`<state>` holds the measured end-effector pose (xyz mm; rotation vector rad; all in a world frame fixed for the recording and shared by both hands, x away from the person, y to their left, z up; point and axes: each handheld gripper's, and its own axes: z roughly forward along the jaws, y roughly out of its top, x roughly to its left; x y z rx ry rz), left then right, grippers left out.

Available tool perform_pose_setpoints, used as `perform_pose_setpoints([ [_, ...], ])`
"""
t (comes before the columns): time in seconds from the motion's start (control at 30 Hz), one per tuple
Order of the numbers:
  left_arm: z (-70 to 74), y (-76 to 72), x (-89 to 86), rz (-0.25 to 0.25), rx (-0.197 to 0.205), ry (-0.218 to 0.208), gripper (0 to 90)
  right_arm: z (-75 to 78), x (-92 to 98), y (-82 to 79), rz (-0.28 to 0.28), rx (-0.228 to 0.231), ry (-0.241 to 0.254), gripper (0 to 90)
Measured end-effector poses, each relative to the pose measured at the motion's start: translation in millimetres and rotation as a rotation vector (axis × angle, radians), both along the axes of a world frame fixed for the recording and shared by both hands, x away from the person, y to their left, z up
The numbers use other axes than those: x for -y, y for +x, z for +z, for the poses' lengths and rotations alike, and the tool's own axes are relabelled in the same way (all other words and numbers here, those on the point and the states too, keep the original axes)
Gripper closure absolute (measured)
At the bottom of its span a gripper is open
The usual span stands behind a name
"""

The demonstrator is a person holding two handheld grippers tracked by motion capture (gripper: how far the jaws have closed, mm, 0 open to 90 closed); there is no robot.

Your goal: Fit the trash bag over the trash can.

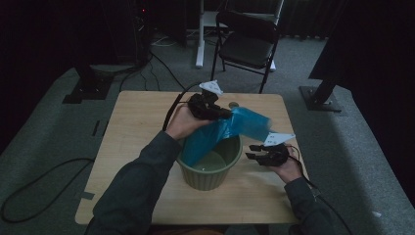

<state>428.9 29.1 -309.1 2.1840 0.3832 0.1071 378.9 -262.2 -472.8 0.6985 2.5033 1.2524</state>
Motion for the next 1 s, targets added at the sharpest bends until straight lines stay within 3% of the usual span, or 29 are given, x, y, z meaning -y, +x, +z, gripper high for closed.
perform_pose_setpoints([
  [0.13, -5.4, -1.5, -5.3, 0.014, 0.004, 0.018, 88.1, 8.1, 7.6, -3.3, -0.014, 0.026, 0.024, 60.9],
  [0.23, -7.9, -3.3, -7.9, 0.024, 0.022, 0.048, 87.6, 10.8, 10.2, -4.0, -0.017, 0.03, 0.033, 60.9],
  [0.27, -10.0, -3.8, -9.4, 0.037, 0.038, 0.08, 87.6, 12.4, 11.4, -4.6, -0.017, 0.031, 0.044, 60.9],
  [0.33, -12.1, -2.8, -11.9, 0.043, 0.041, 0.091, 87.4, 17.2, 12.3, -6.9, -0.015, 0.038, 0.056, 60.9],
  [0.67, -20.0, -0.6, -26.9, 0.077, 0.03, 0.097, 87.5, 39.2, 20.2, -17.0, -0.025, 0.092, 0.083, 60.9],
  [1.0, -24.9, -0.8, -31.0, 0.079, 0.032, 0.107, 87.4, 45.6, 31.5, -18.8, -0.075, 0.111, 0.104, 58.3],
])
